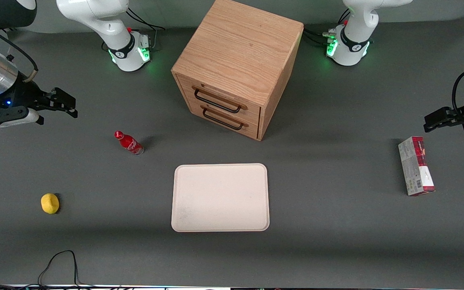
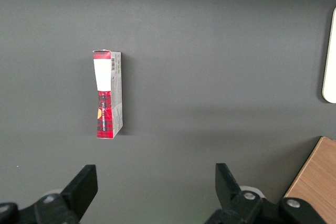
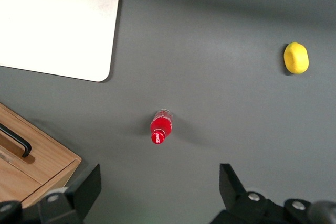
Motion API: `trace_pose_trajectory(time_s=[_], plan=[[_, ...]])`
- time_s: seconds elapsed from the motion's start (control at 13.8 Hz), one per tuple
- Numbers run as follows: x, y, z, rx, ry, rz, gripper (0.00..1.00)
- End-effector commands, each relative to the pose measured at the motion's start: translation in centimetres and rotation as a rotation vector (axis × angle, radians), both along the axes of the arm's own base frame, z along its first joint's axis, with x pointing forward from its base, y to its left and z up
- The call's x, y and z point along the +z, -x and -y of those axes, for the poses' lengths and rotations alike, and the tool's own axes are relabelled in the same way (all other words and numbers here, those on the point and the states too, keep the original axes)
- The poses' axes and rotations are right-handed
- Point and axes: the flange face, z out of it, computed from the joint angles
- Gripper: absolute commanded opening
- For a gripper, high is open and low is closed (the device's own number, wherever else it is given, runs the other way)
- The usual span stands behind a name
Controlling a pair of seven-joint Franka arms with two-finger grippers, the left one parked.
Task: Open upper drawer
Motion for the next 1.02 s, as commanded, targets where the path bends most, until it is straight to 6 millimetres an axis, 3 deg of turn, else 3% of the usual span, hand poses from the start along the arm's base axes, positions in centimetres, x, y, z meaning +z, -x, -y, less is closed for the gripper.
trace_pose_trajectory(time_s=[0.0, 0.15, 0.29, 0.58, 0.73, 0.94], plan=[[0.3, 0.3, 0.1, 0.015, -0.01, -0.008, 1.0], [-0.2, 0.3, 0.9, -0.005, -0.011, -0.023, 1.0], [-0.3, 0.5, 3.5, -0.046, -0.013, -0.031, 1.0], [-1.0, 0.0, 3.7, -0.052, -0.018, -0.04, 1.0], [-2.5, -1.1, 2.1, -0.024, -0.018, -0.063, 1.0], [-3.6, -2.0, -3.3, 0.066, -0.017, -0.078, 1.0]])
